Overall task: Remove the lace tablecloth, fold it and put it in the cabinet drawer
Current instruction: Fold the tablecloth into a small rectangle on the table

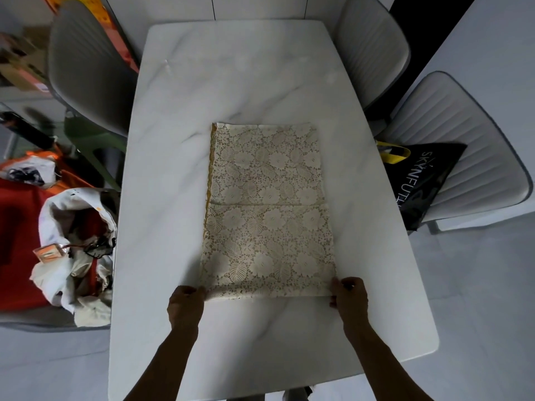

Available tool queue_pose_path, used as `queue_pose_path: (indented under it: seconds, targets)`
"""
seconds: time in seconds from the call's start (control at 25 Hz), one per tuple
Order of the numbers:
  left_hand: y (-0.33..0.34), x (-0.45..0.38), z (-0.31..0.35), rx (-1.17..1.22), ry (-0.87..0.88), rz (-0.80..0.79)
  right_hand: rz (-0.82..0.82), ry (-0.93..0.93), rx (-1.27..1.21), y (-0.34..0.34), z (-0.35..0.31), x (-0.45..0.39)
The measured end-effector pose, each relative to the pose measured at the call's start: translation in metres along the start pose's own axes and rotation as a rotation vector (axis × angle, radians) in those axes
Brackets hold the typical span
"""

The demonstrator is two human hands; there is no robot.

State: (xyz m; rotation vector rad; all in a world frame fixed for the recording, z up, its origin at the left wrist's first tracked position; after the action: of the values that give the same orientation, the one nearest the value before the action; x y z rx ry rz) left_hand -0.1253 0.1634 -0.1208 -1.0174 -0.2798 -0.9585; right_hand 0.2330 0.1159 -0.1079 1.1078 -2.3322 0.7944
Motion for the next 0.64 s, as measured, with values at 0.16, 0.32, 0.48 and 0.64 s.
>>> queue_pose_path:
  seconds: [0.16,0.32,0.48,0.64]
  targets:
    - [-0.005,-0.006,0.005,0.094,-0.051,-0.149,-0.031,-0.005,-0.028,-0.001,-0.002,0.006]
    - [-0.013,0.003,0.007,0.275,-0.022,-0.15,-0.056,-0.11,0.049,-0.009,-0.013,0.01]
    - [-0.029,0.012,0.012,0.218,0.029,-0.393,-0.204,0.022,0.043,-0.017,-0.025,0.011]
    - [-0.061,0.036,0.004,0.116,-0.081,-0.598,-0.377,0.23,0.115,-0.048,-0.026,0.032]
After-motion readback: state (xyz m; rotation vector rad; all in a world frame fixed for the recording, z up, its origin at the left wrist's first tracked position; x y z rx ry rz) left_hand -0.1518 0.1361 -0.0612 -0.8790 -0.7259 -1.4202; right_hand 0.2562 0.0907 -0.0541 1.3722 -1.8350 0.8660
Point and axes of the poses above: each hand's wrist, its own x-axis away from the middle knuckle, its own y-axis out of the palm, z = x × y, the point moved 3 cm from there along -x, towards the middle knuckle, and after that the axes turned 2 degrees about -x, right-handed, at the moved point
